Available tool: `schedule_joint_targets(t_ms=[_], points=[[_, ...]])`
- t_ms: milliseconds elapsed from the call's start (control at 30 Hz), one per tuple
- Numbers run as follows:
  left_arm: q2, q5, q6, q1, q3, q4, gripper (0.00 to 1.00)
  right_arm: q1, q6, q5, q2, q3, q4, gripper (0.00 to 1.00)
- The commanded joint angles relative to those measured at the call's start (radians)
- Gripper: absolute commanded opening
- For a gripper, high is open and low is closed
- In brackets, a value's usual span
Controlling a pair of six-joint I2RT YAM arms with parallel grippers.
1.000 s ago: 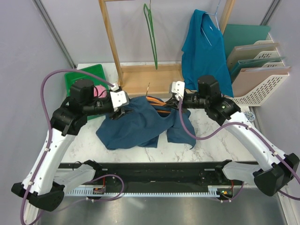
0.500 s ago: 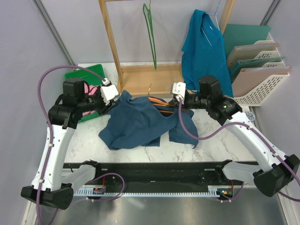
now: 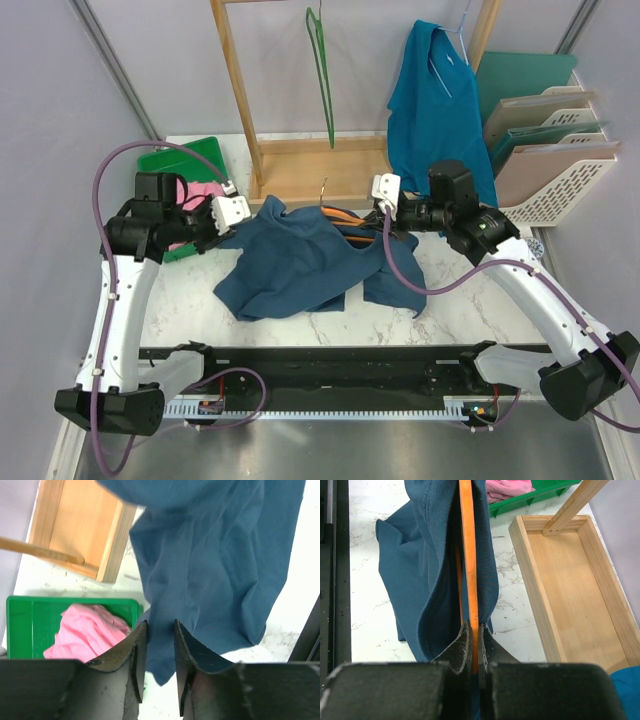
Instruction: Place the t-shirt on the hanger
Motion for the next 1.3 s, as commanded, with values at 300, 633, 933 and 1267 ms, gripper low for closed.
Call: schedule_joint_targets(t_ms=[300,633,933,1267], points=[[0.059,-0.012,0.214,0.167,0.008,-0.098,0.02,-0.038,-0.017,-0.03,-0.03,0.048,0.047,0.0],[0.087,-0.11,0.371,0.45,-0.125,-0.023,0.02,-0.11,0.011,-0.036,-0.014,0.049,0.055,0.0],[0.09,-0.168,0.358,0.511,-0.248,0.085,0.02,-0.122,0.029,-0.044,-0.028,0.055,0.076,0.0],[0.065,0.133,0.317,0.54,-0.083,-0.125,0.43,-0.121,-0.012,-0.12,-0.013,0.083,0.072,0.0]])
